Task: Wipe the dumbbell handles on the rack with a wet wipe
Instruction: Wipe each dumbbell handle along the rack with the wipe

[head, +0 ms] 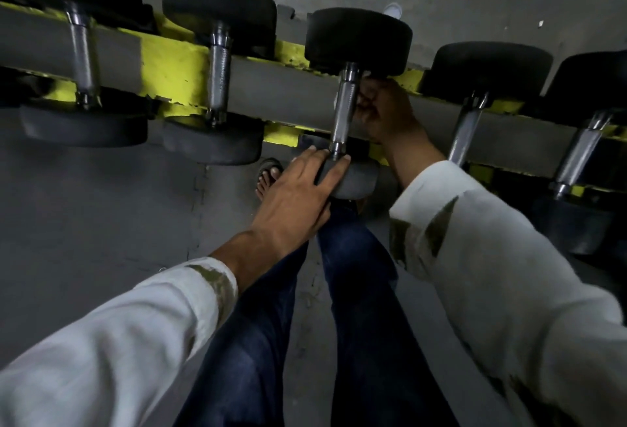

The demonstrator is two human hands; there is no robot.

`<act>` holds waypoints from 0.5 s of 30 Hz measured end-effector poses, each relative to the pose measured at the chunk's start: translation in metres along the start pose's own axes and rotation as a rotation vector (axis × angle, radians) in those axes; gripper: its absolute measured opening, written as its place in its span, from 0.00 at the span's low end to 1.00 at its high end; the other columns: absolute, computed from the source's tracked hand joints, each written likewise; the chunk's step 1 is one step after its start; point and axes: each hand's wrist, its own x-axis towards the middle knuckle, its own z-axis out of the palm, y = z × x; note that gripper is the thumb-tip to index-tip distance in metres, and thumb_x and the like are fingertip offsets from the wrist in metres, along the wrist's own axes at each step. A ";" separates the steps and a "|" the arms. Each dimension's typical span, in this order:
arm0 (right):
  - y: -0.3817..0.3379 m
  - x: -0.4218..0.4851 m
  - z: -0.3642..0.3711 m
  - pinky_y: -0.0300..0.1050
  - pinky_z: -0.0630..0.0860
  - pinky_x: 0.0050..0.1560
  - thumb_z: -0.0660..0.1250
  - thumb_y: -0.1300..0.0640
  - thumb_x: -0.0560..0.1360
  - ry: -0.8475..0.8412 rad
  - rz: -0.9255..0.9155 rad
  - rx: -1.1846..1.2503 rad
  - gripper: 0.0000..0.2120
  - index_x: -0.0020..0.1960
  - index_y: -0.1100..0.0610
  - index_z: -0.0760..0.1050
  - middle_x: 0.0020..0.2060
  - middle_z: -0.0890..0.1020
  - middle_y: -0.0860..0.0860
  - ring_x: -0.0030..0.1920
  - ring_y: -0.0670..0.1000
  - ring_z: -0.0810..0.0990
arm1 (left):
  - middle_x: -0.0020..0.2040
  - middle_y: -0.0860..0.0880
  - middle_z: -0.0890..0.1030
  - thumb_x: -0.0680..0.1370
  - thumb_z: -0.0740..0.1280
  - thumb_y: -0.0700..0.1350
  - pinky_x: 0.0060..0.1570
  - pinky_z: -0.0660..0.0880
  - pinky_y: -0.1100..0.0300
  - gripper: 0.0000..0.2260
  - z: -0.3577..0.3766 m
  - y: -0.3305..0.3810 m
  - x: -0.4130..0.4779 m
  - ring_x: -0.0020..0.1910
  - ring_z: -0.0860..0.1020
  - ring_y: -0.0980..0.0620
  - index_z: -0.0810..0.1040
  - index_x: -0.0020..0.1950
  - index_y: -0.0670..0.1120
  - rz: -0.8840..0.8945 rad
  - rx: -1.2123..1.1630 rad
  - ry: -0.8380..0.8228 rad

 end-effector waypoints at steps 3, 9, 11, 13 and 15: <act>0.005 -0.019 0.002 0.43 0.79 0.41 0.68 0.64 0.76 0.207 -0.225 -0.316 0.09 0.41 0.53 0.74 0.38 0.80 0.51 0.37 0.47 0.80 | 0.77 0.38 0.66 0.76 0.70 0.45 0.77 0.62 0.47 0.38 -0.001 -0.005 0.000 0.78 0.62 0.38 0.58 0.83 0.49 0.018 0.006 -0.028; 0.020 -0.051 0.010 0.43 0.70 0.51 0.63 0.55 0.76 0.166 -0.838 -1.140 0.10 0.51 0.59 0.80 0.57 0.80 0.55 0.58 0.54 0.77 | 0.78 0.39 0.64 0.76 0.72 0.46 0.77 0.61 0.48 0.40 -0.002 -0.011 0.000 0.79 0.61 0.39 0.55 0.84 0.49 0.047 0.023 -0.040; 0.014 -0.048 0.004 0.46 0.74 0.52 0.65 0.60 0.77 0.082 -0.995 -1.439 0.09 0.56 0.60 0.79 0.64 0.77 0.54 0.63 0.57 0.75 | 0.79 0.39 0.64 0.77 0.71 0.46 0.78 0.61 0.47 0.40 -0.001 -0.013 0.000 0.79 0.60 0.39 0.54 0.85 0.50 0.058 0.031 -0.040; 0.012 -0.042 -0.004 0.52 0.77 0.53 0.66 0.63 0.76 0.041 -1.078 -1.620 0.11 0.58 0.61 0.78 0.67 0.76 0.55 0.65 0.60 0.74 | 0.79 0.38 0.63 0.78 0.70 0.46 0.78 0.60 0.47 0.40 -0.003 -0.014 -0.001 0.80 0.60 0.38 0.53 0.85 0.49 0.068 0.035 -0.050; 0.010 -0.041 -0.008 0.54 0.77 0.56 0.63 0.64 0.77 -0.038 -1.103 -1.742 0.13 0.61 0.61 0.76 0.66 0.76 0.57 0.66 0.61 0.73 | 0.80 0.38 0.62 0.78 0.69 0.46 0.78 0.59 0.46 0.40 -0.004 -0.014 -0.001 0.80 0.59 0.38 0.51 0.85 0.49 0.077 0.041 -0.058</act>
